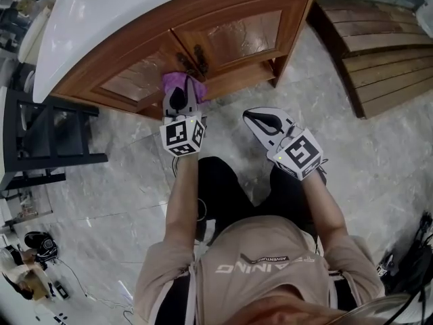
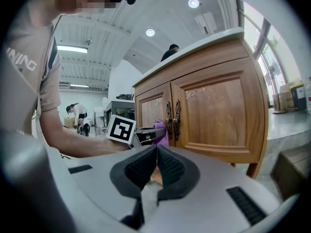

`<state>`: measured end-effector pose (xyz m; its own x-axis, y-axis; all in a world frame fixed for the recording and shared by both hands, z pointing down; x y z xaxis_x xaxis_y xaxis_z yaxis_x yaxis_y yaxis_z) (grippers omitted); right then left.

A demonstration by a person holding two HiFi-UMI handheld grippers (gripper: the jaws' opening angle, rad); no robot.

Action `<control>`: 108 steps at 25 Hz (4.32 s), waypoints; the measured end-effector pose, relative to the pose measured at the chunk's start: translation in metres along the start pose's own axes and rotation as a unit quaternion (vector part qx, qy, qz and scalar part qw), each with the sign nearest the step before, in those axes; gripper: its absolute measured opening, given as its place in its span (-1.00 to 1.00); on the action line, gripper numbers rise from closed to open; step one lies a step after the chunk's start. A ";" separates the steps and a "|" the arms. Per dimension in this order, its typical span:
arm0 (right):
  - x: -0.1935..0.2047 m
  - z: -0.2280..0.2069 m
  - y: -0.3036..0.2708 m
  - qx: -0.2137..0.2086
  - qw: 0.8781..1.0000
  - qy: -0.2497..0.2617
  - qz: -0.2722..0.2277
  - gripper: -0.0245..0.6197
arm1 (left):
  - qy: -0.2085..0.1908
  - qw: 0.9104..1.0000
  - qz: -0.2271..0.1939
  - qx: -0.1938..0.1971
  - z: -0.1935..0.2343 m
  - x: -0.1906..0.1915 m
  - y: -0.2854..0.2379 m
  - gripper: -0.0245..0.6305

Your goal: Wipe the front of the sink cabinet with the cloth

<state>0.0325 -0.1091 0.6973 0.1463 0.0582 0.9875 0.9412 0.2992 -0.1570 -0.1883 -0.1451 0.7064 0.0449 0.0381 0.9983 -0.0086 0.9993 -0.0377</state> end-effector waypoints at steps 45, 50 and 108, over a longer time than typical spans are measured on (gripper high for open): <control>0.049 -0.067 0.145 0.208 0.973 -0.099 -0.007 -0.89 | -0.027 0.969 0.014 0.246 -0.242 0.018 -0.145 -0.81; 0.050 -0.066 0.161 0.223 0.970 -0.099 -0.006 -0.89 | -0.046 0.961 0.027 0.270 -0.269 0.022 -0.155 -0.81; -0.264 0.037 -0.026 0.016 0.996 -0.063 0.064 -0.89 | 0.134 0.980 0.149 0.009 0.008 -0.267 0.162 -0.81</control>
<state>-0.0421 -0.0974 0.4399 0.2226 0.2151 0.9509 0.9067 0.3128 -0.2830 -0.2098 0.0061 0.4341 0.2988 0.3317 0.8948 -0.0786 0.9430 -0.3233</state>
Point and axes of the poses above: the fingertips, and each gripper's own axes: y backward along the fingers, z to its left, x out of its underside, the point moved 6 cm from there along y, backward along the fingers, and after that the axes turned 4 degrees about y, right-handed, at the moved point
